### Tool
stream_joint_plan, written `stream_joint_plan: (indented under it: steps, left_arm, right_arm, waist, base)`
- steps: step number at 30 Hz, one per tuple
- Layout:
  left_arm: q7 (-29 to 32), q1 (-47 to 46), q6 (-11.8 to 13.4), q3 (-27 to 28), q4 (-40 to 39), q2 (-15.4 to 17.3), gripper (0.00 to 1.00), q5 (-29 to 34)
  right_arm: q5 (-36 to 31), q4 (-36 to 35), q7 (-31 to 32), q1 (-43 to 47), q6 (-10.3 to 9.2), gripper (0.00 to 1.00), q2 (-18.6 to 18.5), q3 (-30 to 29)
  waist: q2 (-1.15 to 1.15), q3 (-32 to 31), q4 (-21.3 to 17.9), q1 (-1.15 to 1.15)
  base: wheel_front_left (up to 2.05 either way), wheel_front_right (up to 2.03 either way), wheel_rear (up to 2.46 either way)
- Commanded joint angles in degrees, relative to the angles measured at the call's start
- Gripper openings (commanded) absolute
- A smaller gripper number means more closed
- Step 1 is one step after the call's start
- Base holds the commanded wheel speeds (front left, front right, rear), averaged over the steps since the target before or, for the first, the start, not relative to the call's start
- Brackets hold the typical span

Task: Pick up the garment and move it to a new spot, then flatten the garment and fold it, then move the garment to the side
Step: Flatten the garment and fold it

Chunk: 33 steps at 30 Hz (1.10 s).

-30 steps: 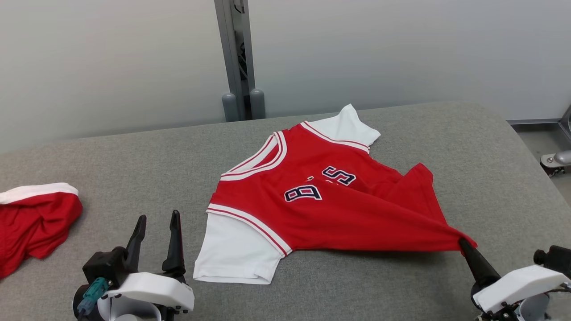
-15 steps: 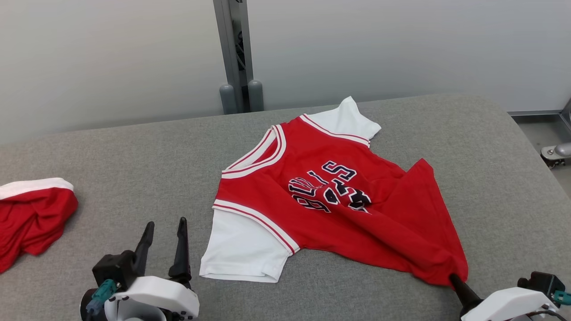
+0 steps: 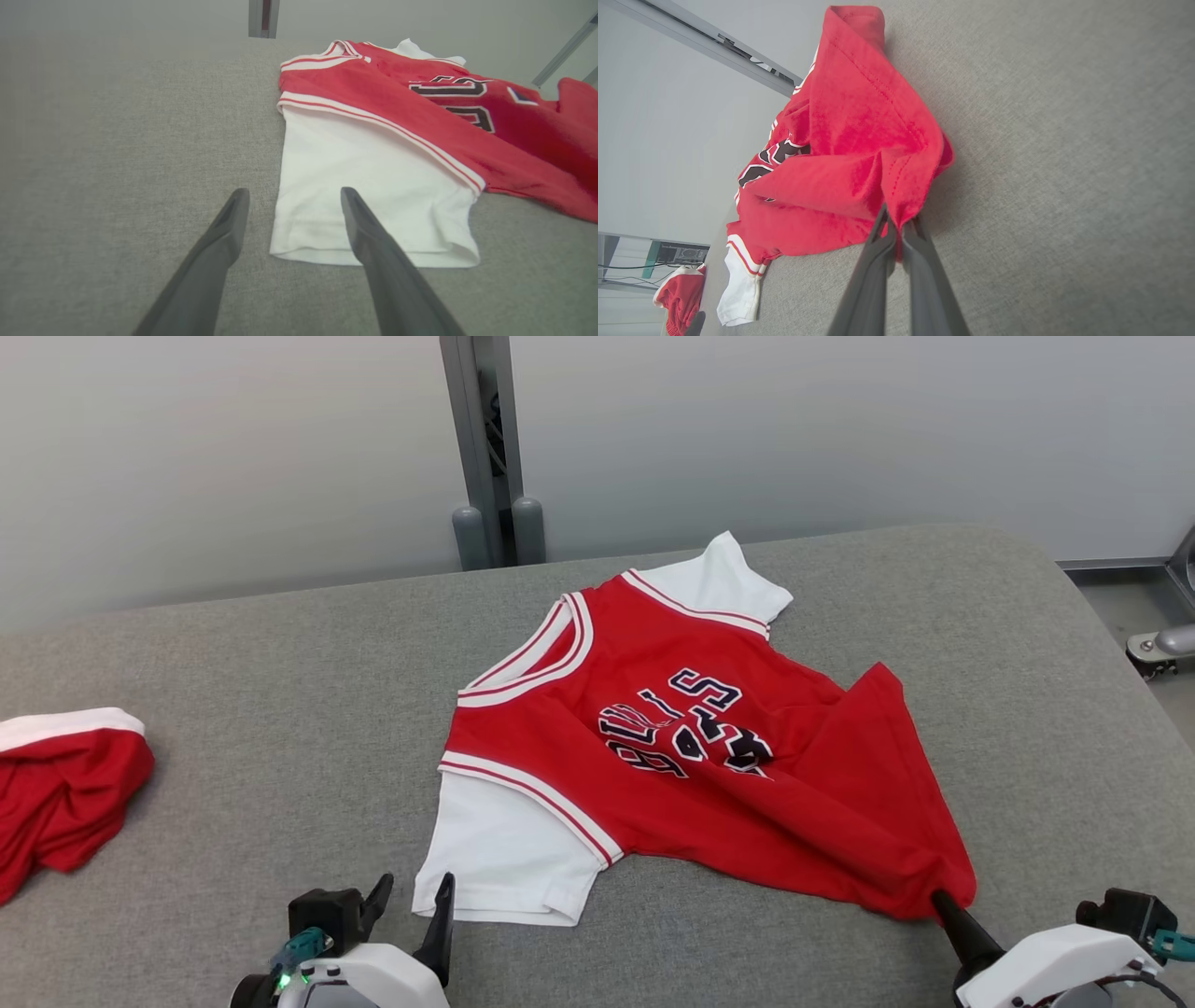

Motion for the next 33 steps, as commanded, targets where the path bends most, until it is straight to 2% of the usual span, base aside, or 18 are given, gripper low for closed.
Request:
stream_joint_plan:
  steps: [1,7,13,16,17,18,19,20,21,23,25,26,30,33]
  left_arm:
    - [-0.2,-1.2,0.1,-0.4,1.2,0.2,1.0,-0.7]
    - [0.2,-4.2,0.3,-3.9,8.7,0.2,1.0,-2.5]
    - [0.0,-5.9,0.9,-5.2,11.4,0.3,1.0,-5.8]
    - [0.0,-6.2,0.0,-6.3,12.2,0.2,1.0,-7.4]
    - [0.0,-6.4,-0.4,-6.5,12.5,0.2,0.91,-8.1]
    - [0.0,-6.6,-0.7,-6.9,12.7,0.2,0.47,-8.6]
    - [0.0,-6.6,-0.7,-6.9,12.7,0.2,0.47,-8.6]
    - [0.0,-6.8,-1.3,-7.4,12.7,0.2,0.09,-9.4]
    - [0.0,-6.9,-1.7,-7.7,12.6,0.2,0.0,-10.3]
    - [0.0,-6.5,-3.1,-7.9,11.6,0.2,0.0,-13.7]
    - [1.1,-5.4,-4.4,-7.2,9.0,0.3,0.0,-21.0]
    - [2.8,-4.9,-5.0,-8.6,5.4,0.2,0.0,-26.8]
    - [5.8,-4.2,-5.1,-11.9,-5.8,0.3,0.0,-36.9]
    - [7.3,-3.8,-5.1,-11.7,-14.4,1.4,0.0,-44.0]
  right_arm:
    - [0.3,-0.5,-0.4,0.6,0.13,0.0,-0.2,0.2]
    - [0.9,-0.5,-1.1,0.3,0.13,0.0,-0.2,1.0]
    - [1.2,-0.5,-1.5,0.2,0.13,0.0,-0.2,1.6]
    - [1.1,-0.6,-1.6,0.1,0.13,0.0,-0.2,1.6]
    - [1.0,-0.5,-1.7,0.0,0.13,0.0,-0.2,1.6]
    - [1.0,-0.5,-1.7,-0.1,0.13,0.0,-0.2,1.6]
    - [1.0,-0.5,-1.7,-0.1,0.13,0.0,-0.2,1.6]
    - [1.0,-0.4,-1.7,-0.1,0.13,0.0,-0.2,1.6]
    - [1.0,-0.3,-1.8,-0.2,0.13,0.0,-0.2,1.6]
    - [1.0,-0.2,-1.8,-0.5,0.13,0.0,-0.2,1.5]
    - [2.2,-0.6,-2.1,-0.9,0.13,0.0,-0.2,1.6]
    - [5.0,-1.4,-2.2,-1.5,0.13,0.0,-0.2,1.7]
    - [7.5,-4.0,-2.8,-3.4,0.13,0.0,-0.3,1.2]
    - [7.9,-5.9,-2.6,-6.3,0.13,0.0,-0.3,0.7]
  waist:
    - [0.0,0.0,-0.1,0.0]
    - [0.0,0.2,-0.5,0.0]
    - [0.0,0.6,-0.8,0.0]
    - [0.0,0.8,-0.8,0.0]
    - [0.0,0.9,-0.8,0.0]
    - [0.0,0.9,-0.8,0.0]
    - [0.0,0.9,-0.8,0.0]
    - [0.0,0.9,-0.8,0.0]
    - [0.0,0.8,-0.7,0.0]
    - [0.0,0.6,-0.6,0.0]
    - [0.0,0.4,-0.6,0.0]
    - [0.0,0.1,-0.4,0.0]
    - [0.0,-0.5,0.0,0.0]
    - [0.0,-1.1,0.1,0.0]
  base:
    - [0.0,0.0,0.0]
    - [0.0,0.0,0.0]
    - [0.0,0.0,0.0]
    - [0.0,0.0,0.0]
    - [0.0,0.0,0.0]
    - [0.0,0.0,0.0]
    - [0.0,0.0,0.0]
    - [0.0,0.0,0.0]
    - [0.0,0.0,0.0]
    - [0.0,0.0,0.0]
    - [0.0,0.0,0.0]
    - [0.0,0.0,0.0]
    - [0.0,0.0,0.0]
    - [0.0,0.0,0.0]
